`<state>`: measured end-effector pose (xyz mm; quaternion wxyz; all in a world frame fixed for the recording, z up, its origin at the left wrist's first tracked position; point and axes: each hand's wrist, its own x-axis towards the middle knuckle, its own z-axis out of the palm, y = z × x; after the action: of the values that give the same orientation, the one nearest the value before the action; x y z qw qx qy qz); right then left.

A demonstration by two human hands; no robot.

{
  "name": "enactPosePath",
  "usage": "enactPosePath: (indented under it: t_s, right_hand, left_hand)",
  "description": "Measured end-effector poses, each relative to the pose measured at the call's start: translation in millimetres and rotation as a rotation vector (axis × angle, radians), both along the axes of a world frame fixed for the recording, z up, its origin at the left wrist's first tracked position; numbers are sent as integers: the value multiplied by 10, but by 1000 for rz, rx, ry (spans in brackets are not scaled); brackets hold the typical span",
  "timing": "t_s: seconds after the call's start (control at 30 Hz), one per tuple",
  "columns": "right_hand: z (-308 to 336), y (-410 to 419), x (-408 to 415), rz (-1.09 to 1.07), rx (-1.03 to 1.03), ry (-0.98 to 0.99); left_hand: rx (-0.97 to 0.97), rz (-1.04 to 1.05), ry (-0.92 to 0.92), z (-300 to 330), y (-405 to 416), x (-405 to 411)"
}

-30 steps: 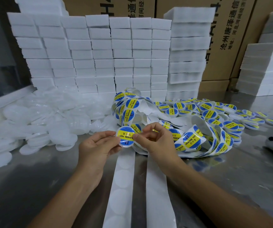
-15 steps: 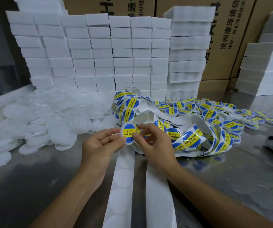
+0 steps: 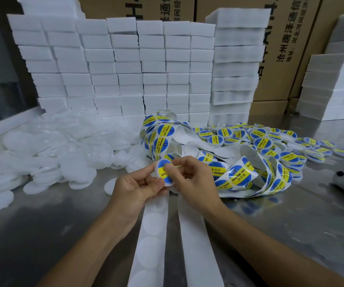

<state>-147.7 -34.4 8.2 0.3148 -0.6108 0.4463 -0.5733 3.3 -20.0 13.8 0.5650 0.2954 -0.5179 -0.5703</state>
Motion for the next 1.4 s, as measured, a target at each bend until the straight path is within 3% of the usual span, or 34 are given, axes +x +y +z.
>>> enactPosePath:
  t_s: [0.17, 0.3, 0.43, 0.7, 0.8, 0.93, 1.03, 1.3, 1.4]
  right_hand:
    - [2, -7, -5, -87, 17, 28]
    - [31, -24, -27, 23, 0, -76]
    - [-1, 37, 22, 226, -44, 7]
    - [52, 48, -7, 267, 51, -116]
    - [47, 29, 1, 195, 21, -134]
    - [65, -40, -65, -116, -43, -267]
    - [81, -61, -138, -101, 29, -380]
    - [47, -65, -136, -74, 188, -328]
    - [29, -35, -75, 40, 291, -368]
  left_hand:
    - [-77, 32, -185, -31, -10, 39]
    - [-36, 35, -145, 6, -34, 100]
    - [-12, 70, -100, 0, -60, 132]
    - [36, 132, -69, 9, -54, 85]
    - [27, 201, -99, -30, -46, 13]
    - [58, 262, -145, -68, -73, -18]
    - [77, 244, -182, -76, -58, -13]
    - [61, 195, -333, -63, 12, -138]
    - [60, 144, -329, -102, 6, -191]
